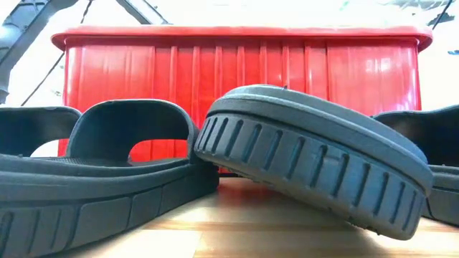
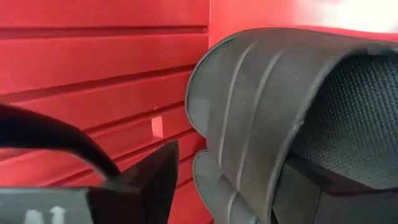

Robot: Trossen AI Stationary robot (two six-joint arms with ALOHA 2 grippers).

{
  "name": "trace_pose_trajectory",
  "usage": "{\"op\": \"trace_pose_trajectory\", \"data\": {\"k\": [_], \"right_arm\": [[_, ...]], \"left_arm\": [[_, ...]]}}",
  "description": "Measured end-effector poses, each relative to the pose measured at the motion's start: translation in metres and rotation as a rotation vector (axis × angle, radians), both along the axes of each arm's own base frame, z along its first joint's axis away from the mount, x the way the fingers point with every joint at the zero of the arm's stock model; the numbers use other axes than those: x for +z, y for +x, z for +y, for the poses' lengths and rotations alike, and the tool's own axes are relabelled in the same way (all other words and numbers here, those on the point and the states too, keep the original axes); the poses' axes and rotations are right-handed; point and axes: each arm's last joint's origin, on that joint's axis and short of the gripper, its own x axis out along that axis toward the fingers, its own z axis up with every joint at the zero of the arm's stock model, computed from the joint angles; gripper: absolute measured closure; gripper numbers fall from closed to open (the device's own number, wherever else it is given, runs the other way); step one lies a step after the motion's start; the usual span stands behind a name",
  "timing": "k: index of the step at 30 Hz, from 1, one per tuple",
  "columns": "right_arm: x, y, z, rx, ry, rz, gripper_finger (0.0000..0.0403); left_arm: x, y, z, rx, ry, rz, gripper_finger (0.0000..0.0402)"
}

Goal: Pick and place slides into bin
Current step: Put the black slipper into the red organizer bin

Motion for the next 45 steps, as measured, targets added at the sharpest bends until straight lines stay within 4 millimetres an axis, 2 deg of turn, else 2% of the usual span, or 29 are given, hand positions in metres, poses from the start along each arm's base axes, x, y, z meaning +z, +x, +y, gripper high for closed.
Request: {"op": "trace_pose_trajectory", "data": {"k": [11,27,36,45], "right_arm": [[0.0,0.001,0.0,0.003,0.013,-0.003,0.0217],[0.0,0.001,0.001,0.002,0.027,-0.004,0.0217],[-0.001,0.001,0.001,0.004,0.034,-0.002,0.0217],[-0.001,0.001,0.001,0.006,0.041,0.002,0.0217]], "left_arm": [[0.0,0.004,-0.007,-0.044,-0.001,0.018,0.0195],[0.001,0.003,-0.012,-0.046,-0.204,-0.049,0.0195],[0.024,0.011,-0.01,-0.069,-0.273,-0.08,0.0195],[0.067,0.024,-0.013,-0.116,-0.384,-0.145,0.0195]]}}
